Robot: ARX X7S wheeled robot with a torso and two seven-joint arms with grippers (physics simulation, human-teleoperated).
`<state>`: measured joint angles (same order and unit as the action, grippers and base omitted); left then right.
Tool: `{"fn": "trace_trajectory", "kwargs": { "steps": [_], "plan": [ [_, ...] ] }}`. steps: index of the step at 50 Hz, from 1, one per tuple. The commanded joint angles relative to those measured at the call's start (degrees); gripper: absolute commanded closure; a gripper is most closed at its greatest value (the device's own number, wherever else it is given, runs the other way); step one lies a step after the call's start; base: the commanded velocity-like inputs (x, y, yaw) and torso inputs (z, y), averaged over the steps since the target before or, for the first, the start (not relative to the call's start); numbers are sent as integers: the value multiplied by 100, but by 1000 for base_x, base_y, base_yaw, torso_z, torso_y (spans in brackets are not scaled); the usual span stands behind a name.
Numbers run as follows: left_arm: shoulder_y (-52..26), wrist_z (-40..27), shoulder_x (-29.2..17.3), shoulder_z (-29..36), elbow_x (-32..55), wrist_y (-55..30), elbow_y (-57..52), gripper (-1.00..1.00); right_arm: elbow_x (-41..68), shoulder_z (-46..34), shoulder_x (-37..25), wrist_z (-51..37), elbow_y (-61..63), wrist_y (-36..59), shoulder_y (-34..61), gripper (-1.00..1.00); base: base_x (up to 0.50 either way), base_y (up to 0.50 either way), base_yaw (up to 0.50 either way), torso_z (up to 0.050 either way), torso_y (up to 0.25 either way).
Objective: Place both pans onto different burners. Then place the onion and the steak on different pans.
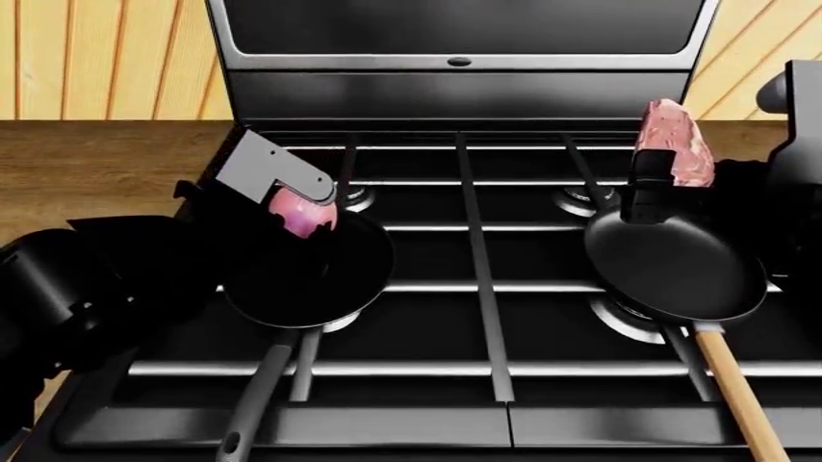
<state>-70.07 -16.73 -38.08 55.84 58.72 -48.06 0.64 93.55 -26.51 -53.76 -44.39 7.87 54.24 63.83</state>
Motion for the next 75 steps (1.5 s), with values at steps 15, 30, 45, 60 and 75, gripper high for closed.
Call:
{"fn": "trace_trajectory", "kwargs": {
  "steps": [15, 30, 45, 60, 75],
  "plan": [
    [45, -56, -53, 69, 136, -71, -175, 100, -135, 15, 11, 83, -9, 38, 76, 100, 1, 0, 0, 0, 0],
    [-50, -34, -115, 9, 246, -131, -365, -100, -143, -18, 45, 89, -29, 66, 140, 100, 0, 0, 0, 0, 0],
    [-202, -64, -184, -134, 377, -175, -466, -100, -124, -20, 34, 93, -18, 73, 162, 100, 0, 0, 0, 0, 0],
    [-385, -20, -351, -412, 553, -74, -642, -100, -176, -62, 91, 125, -63, 71, 203, 100, 0, 0, 0, 0, 0],
    [-595, -293, -310, -938, 893, 162, -677, -100, -175, -96, 91, 108, -53, 113, 247, 100, 0, 0, 0, 0, 1]
  ]
}}
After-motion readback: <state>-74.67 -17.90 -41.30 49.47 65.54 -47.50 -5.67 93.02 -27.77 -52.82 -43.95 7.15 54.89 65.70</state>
